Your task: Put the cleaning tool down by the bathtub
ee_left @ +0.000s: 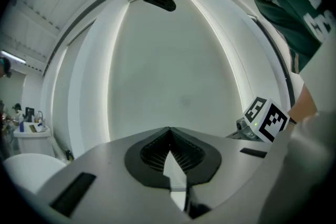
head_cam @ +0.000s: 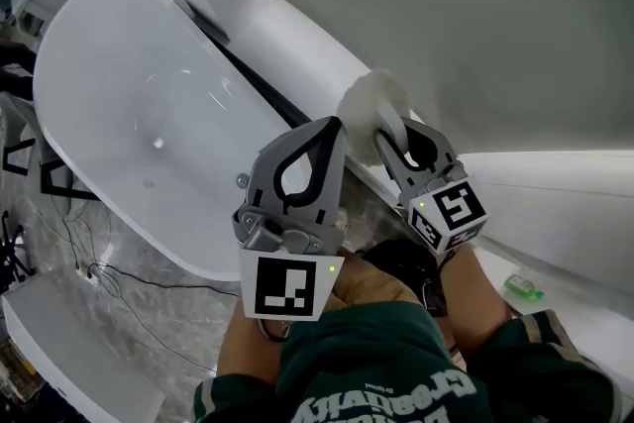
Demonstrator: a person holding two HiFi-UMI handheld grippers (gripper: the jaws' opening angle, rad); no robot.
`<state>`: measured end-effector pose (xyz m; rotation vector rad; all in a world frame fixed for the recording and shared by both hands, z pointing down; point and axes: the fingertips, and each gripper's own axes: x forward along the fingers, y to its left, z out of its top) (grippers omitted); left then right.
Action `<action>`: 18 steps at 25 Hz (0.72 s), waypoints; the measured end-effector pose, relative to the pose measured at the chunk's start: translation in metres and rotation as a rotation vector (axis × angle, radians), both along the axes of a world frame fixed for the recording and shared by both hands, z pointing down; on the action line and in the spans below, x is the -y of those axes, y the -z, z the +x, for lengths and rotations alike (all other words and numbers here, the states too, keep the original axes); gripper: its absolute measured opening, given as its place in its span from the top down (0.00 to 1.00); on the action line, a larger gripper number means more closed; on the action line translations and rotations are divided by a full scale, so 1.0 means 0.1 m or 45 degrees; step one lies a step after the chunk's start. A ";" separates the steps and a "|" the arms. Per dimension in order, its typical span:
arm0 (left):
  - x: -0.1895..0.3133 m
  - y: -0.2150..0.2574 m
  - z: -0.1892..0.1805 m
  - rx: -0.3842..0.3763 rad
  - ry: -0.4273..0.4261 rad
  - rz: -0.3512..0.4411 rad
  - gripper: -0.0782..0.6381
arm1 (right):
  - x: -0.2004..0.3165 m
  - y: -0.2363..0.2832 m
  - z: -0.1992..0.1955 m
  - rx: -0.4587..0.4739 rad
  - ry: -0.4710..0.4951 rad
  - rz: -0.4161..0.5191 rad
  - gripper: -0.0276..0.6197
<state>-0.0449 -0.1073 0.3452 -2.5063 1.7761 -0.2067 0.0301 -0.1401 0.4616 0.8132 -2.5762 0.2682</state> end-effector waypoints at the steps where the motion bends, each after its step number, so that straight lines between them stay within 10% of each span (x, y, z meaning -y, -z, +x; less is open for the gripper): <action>1: 0.00 -0.03 -0.04 -0.014 -0.003 -0.005 0.89 | 0.00 -0.04 -0.06 -0.028 0.019 -0.001 0.81; 18: 0.11 -0.41 -0.53 -0.062 0.193 -0.139 0.89 | 0.41 -1.00 -0.38 -0.214 0.064 -0.232 0.81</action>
